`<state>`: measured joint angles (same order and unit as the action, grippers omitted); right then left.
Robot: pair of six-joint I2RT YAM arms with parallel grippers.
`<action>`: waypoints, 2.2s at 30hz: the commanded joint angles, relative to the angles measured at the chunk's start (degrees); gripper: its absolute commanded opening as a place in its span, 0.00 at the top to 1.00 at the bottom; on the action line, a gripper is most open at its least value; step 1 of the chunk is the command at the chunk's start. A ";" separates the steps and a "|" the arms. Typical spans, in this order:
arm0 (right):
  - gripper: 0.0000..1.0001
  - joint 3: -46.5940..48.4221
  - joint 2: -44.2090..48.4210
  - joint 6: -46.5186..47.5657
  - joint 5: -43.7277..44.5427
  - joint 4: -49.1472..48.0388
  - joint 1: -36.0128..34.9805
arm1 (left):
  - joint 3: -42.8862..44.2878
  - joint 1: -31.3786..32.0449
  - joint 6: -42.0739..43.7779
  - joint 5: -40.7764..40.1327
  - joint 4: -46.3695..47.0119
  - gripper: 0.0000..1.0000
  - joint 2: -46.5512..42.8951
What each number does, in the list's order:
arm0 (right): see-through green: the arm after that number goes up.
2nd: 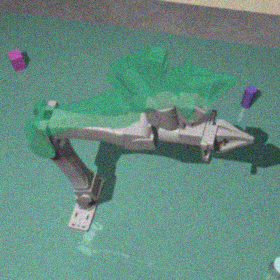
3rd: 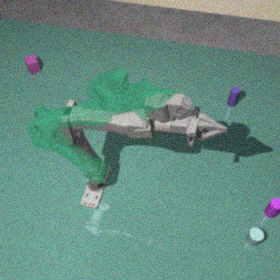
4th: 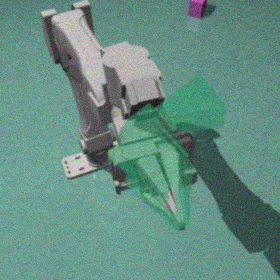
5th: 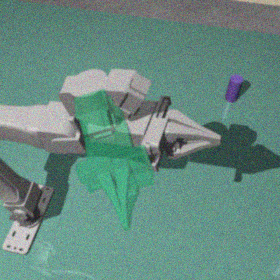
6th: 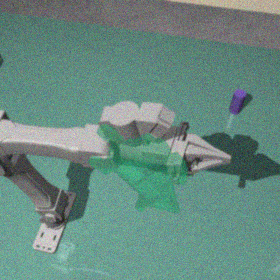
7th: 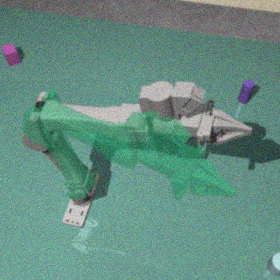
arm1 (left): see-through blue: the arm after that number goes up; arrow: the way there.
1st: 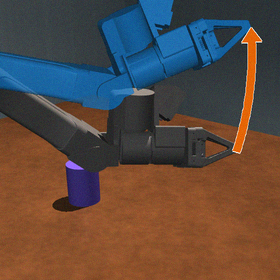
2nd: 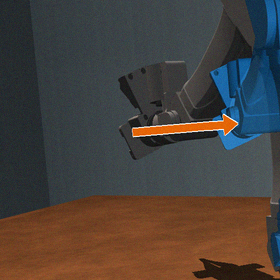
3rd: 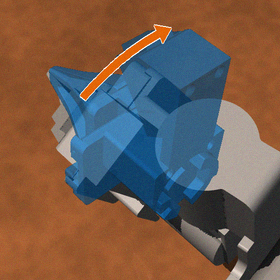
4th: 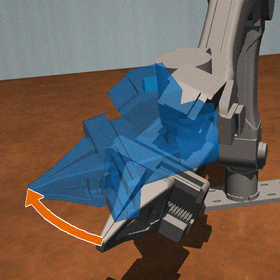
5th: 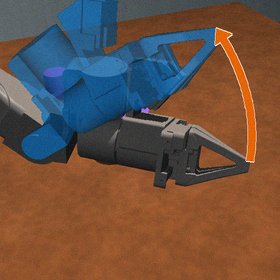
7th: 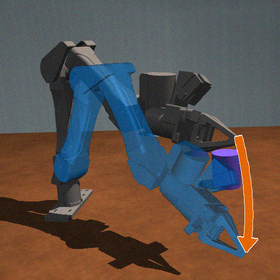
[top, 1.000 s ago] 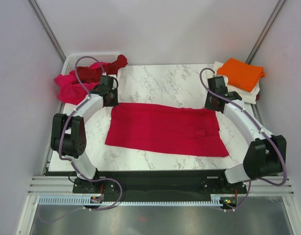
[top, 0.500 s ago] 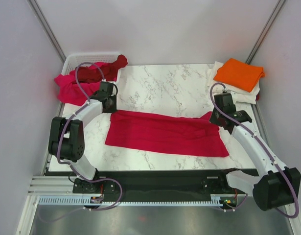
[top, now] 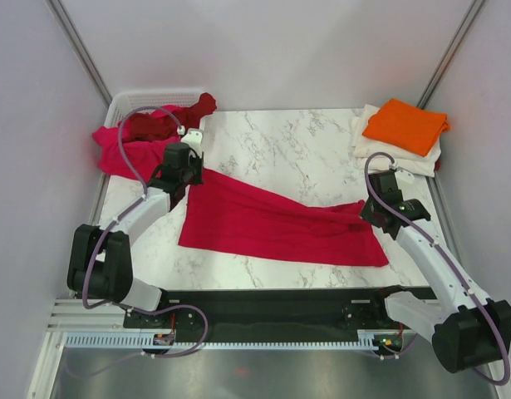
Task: Fold and stack the t-shirts
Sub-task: Fold the tshirt
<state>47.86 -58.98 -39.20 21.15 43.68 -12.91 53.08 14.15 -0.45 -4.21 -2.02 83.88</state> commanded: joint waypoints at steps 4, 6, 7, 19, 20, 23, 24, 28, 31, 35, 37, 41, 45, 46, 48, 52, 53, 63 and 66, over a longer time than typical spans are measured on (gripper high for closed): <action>1.00 4.87 -5.44 1.76 2.32 -3.86 -0.01 | -0.08 -0.27 5.81 2.44 10.46 0.98 2.61; 1.00 6.01 -6.32 2.37 2.15 -3.78 -0.01 | -0.96 -0.27 5.90 3.59 10.81 0.98 2.35; 1.00 6.02 -6.23 2.55 2.14 -3.78 -0.01 | -1.40 -0.27 6.16 3.51 10.81 0.98 1.82; 0.99 -3.46 0.18 -0.35 1.63 -1.14 2.53 | -16.24 -0.27 14.77 -2.03 13.10 0.98 -9.77; 0.93 -4.78 0.18 -1.31 1.10 -1.32 2.80 | -16.78 -0.27 14.86 -2.73 13.10 0.98 -10.22; 0.75 -6.71 0.01 -3.41 -3.12 -1.93 4.29 | -18.88 -0.18 14.34 -4.83 13.10 0.98 -12.84; 0.68 -7.33 0.09 -3.95 -4.70 -2.19 5.16 | -19.24 -0.26 13.73 -6.24 13.10 0.96 -13.56; 0.16 -10.15 0.45 -5.36 -7.61 -4.65 8.33 | -20.82 -0.44 9.86 -10.91 13.27 0.20 -17.42; 0.02 -9.71 -0.34 -4.92 -6.74 -5.36 9.83 | -19.51 -0.44 8.01 -14.14 12.14 0.00 -19.18; 0.02 -6.56 -0.26 -3.52 -6.47 -5.10 10.01 | -18.01 -0.44 8.71 -14.17 11.25 0.06 -22.34; 0.02 -6.46 0.35 -3.43 -8.56 -5.18 9.92 | -17.75 -0.44 7.93 -10.50 11.34 0.07 -23.49; 0.02 -9.87 1.94 -5.00 -16.28 -7.64 9.05 | -15.56 -0.27 4.33 1.64 11.08 0.12 -18.50; 0.03 -12.70 1.50 -9.13 -16.50 -10.19 1.42 | -11.87 1.14 -2.88 8.68 10.63 0.05 -12.08; 0.03 -13.05 0.89 -10.18 -15.71 -11.50 -0.78 | -11.42 3.14 -3.67 7.21 10.55 0.04 -11.20; 0.03 -13.75 -2.35 -12.47 -14.12 -12.48 -5.01 | -9.85 6.40 -2.99 3.00 10.37 0.00 -7.95; 0.02 -13.76 -10.25 -12.22 -12.19 -17.21 -5.46 | -5.80 12.21 -4.10 -1.59 3.90 0.00 0.92; 0.02 -12.97 -11.84 -11.69 -11.40 -17.83 -5.46 | -5.10 12.30 -6.04 -2.12 2.48 0.00 4.24; 0.02 16.54 -43.82 -4.40 -5.49 -18.11 -3.27 | -7.90 15.73 -18.44 -1.78 -1.14 0.02 6.74; 0.02 31.90 -55.42 -2.73 -7.69 -16.88 -2.91 | -10.35 16.60 -24.76 5.42 -1.32 0.03 5.34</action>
<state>70.08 -107.11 -43.90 14.90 29.63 -16.38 45.19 29.56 -15.99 -4.71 -2.46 91.31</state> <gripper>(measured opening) 0.979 0.971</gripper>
